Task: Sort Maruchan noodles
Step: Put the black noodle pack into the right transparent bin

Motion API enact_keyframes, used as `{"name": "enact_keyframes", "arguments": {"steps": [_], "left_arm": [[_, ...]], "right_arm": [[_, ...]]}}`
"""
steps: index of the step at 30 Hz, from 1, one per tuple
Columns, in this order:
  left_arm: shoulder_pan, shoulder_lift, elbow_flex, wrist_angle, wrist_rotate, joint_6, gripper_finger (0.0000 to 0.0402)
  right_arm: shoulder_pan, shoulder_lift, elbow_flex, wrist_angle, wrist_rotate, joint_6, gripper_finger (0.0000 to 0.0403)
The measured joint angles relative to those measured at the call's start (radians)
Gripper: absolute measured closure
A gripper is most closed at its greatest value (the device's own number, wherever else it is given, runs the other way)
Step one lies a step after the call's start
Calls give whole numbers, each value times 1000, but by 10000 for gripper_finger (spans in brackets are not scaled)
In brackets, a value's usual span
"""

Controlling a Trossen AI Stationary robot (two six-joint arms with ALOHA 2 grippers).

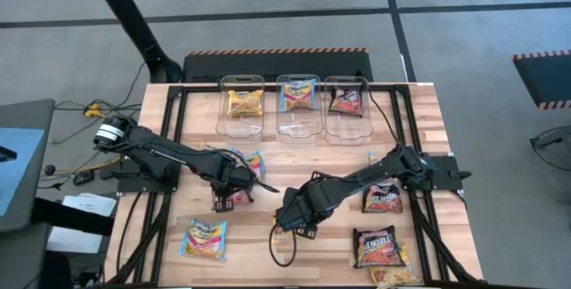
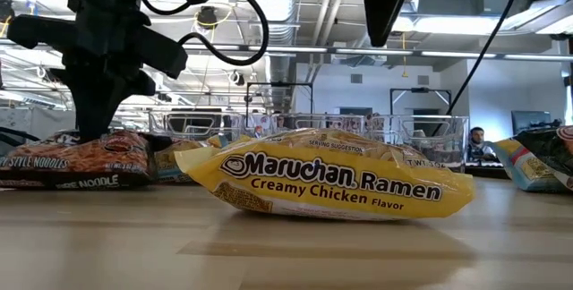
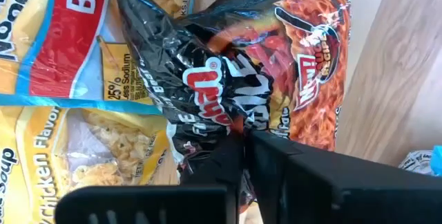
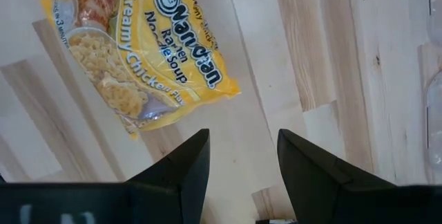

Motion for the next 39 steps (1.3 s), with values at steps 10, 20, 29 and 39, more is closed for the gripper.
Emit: {"name": "enact_keyframes", "arguments": {"steps": [10, 20, 29, 39], "left_arm": [[-13, -17, 31, -4, 55, 8, 401], [-38, -30, 112, -4, 51, 45, 401], [-38, -31, 167, -4, 37, 109, 401], [-24, -31, 273, -5, 37, 210, 401]], "right_arm": [[-13, -13, 2, -41, 33, 2, 209], [-41, -108, 2, -39, 34, 7, 214], [-78, -293, 2, -37, 53, 26, 236], [-172, -470, 2, -38, 159, 44, 239]]}}
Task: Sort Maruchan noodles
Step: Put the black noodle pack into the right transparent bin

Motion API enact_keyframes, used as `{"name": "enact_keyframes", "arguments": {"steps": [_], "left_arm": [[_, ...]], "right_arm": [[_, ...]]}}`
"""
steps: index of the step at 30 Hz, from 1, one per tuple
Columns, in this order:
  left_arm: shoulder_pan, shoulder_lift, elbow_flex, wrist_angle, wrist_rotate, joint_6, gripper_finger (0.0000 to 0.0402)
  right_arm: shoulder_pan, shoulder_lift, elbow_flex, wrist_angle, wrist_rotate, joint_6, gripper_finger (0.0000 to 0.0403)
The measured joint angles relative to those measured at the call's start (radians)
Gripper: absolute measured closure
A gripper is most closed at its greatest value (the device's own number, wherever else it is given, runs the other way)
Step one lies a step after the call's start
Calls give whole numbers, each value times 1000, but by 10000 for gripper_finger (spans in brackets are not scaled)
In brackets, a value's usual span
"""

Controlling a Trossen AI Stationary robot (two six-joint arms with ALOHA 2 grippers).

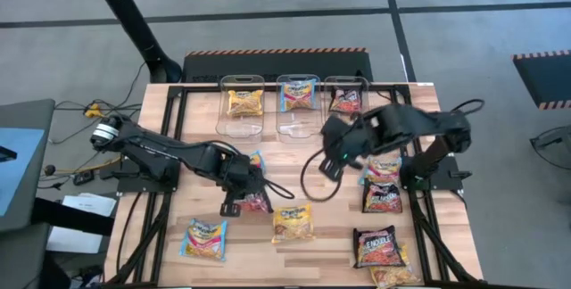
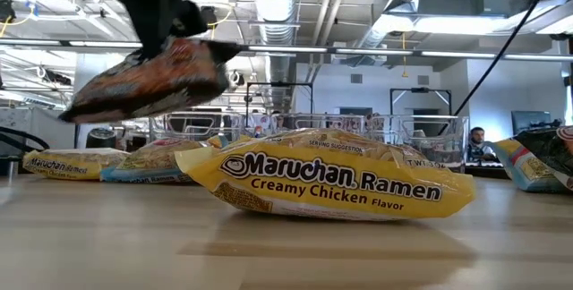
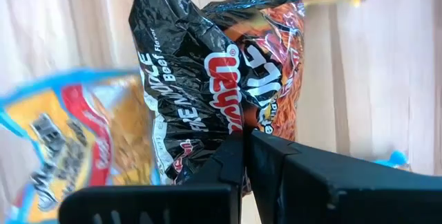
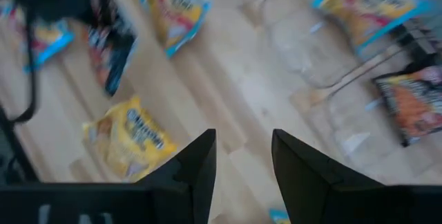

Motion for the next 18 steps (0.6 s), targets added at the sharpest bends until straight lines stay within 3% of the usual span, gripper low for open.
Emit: {"name": "enact_keyframes", "arguments": {"steps": [9, 18], "left_arm": [[49, 0, 96, -1, -3, 89, 401], [85, 0, 175, -3, -3, 141, 401]], "right_arm": [[-149, -47, 0, -1, 20, -102, 233], [-308, -37, 0, -1, -92, -259, 198]]}}
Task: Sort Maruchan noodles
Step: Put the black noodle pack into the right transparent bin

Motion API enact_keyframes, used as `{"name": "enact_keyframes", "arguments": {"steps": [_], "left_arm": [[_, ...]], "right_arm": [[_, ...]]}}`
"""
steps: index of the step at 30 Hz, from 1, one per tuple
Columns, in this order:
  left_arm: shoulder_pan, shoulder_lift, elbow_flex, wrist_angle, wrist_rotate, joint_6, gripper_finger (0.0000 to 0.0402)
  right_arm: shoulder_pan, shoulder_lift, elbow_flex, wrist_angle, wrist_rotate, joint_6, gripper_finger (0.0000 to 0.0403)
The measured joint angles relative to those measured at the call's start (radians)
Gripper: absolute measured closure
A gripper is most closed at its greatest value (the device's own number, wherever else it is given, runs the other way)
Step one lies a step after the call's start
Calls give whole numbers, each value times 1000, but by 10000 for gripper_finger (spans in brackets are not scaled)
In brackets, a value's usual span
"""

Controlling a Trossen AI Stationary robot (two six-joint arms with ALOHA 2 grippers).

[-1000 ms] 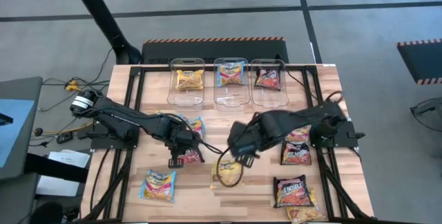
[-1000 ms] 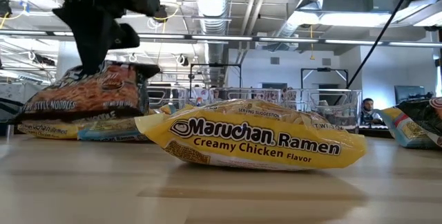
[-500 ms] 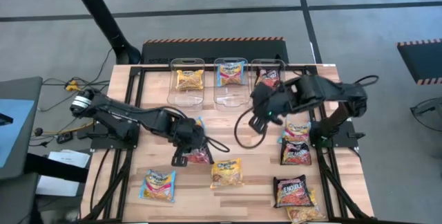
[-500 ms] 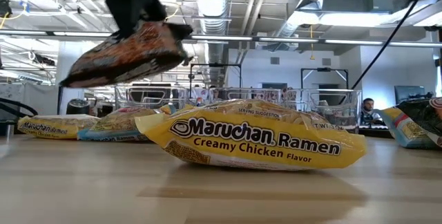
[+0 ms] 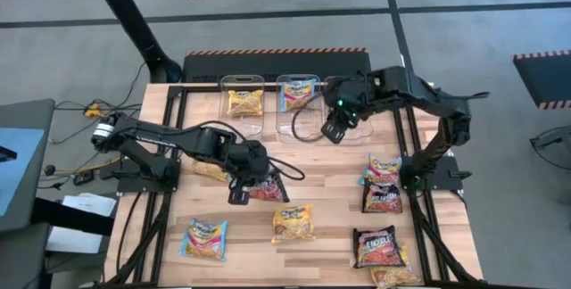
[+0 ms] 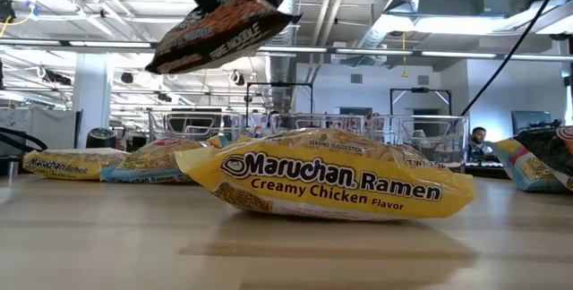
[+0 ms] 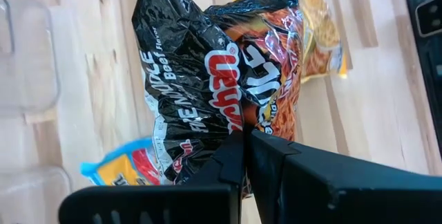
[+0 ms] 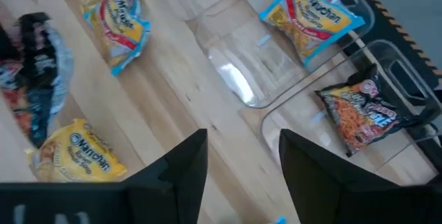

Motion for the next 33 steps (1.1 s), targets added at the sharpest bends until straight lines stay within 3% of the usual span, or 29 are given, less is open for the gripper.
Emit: {"name": "enact_keyframes", "arguments": {"steps": [7, 14, 20, 33], "left_arm": [[25, 0, 35, 0, -2, 2, 401], [52, 0, 56, 0, -18, -17, 401], [76, 0, 73, 0, -19, -61, 401], [124, 0, 93, 4, -43, -108, 401]], "right_arm": [[-123, -2, 0, 0, -118, -111, 180], [-274, -2, 0, 12, -371, -250, 179], [-355, 20, -4, 13, -460, -363, 179], [-376, 88, -153, 169, -804, -553, 179]]}}
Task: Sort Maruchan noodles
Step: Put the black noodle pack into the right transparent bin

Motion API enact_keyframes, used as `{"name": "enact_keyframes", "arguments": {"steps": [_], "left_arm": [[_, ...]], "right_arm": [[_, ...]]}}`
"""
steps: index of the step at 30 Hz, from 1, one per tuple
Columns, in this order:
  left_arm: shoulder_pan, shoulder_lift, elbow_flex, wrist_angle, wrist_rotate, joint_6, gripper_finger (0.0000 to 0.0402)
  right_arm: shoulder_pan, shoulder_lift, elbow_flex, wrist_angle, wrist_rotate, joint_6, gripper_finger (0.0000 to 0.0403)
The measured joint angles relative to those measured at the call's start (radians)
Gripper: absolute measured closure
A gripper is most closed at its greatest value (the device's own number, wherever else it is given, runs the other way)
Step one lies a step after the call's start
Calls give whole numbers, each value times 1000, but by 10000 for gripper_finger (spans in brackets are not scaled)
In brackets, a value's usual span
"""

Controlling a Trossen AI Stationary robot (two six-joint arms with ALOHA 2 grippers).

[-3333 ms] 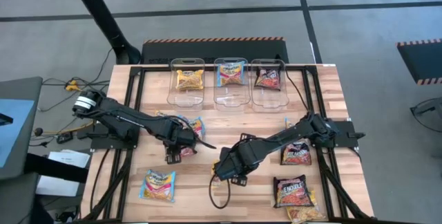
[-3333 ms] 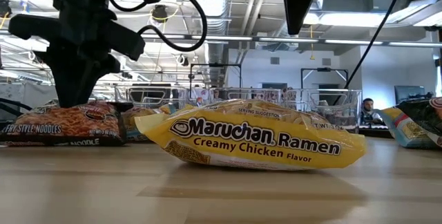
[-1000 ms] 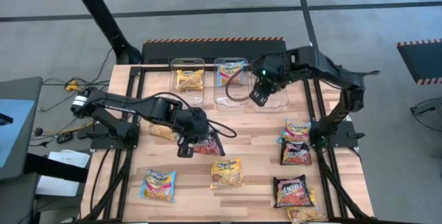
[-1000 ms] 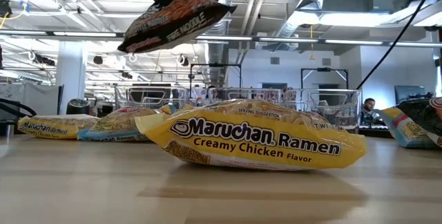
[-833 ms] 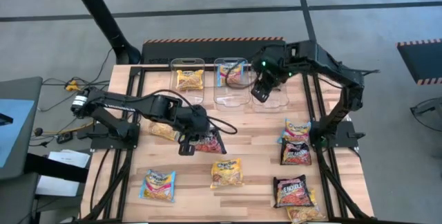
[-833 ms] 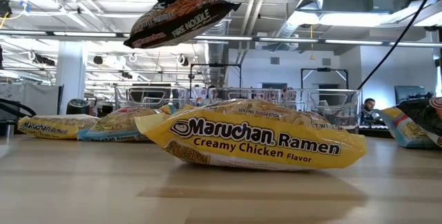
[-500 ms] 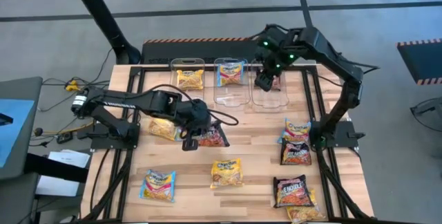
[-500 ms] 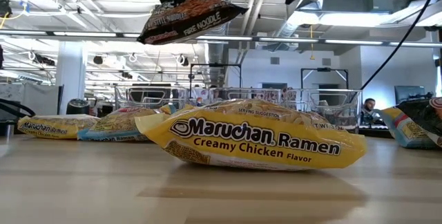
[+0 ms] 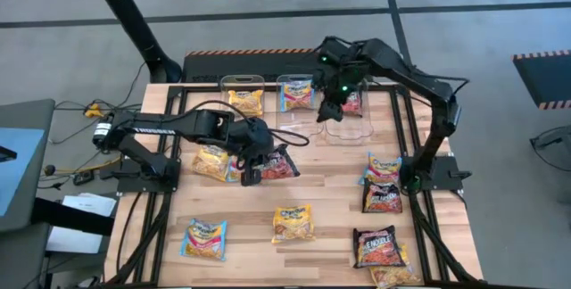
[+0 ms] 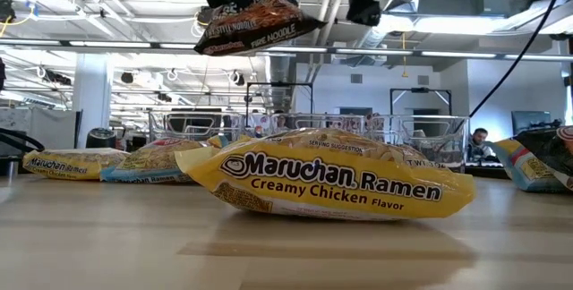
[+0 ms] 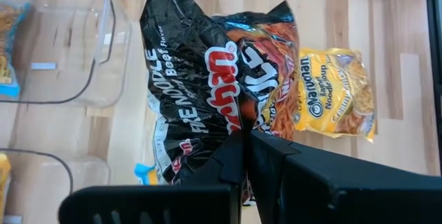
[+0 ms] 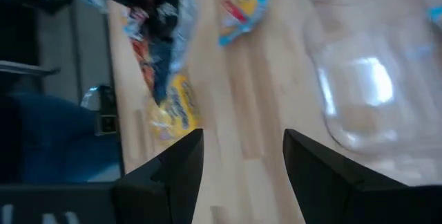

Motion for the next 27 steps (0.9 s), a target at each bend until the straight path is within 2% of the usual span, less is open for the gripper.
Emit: {"name": "enact_keyframes", "arguments": {"steps": [4, 20, 27], "left_arm": [[9, 0, 0, 0, -8, -3, 401], [15, 0, 0, 27, -10, -4, 401], [15, 0, 0, 27, -10, -4, 401]], "right_arm": [[3, 14, -48, 68, -77, 0, 179], [104, 26, -81, 359, -81, 7, 179], [159, 26, -81, 400, -69, 34, 179]]}}
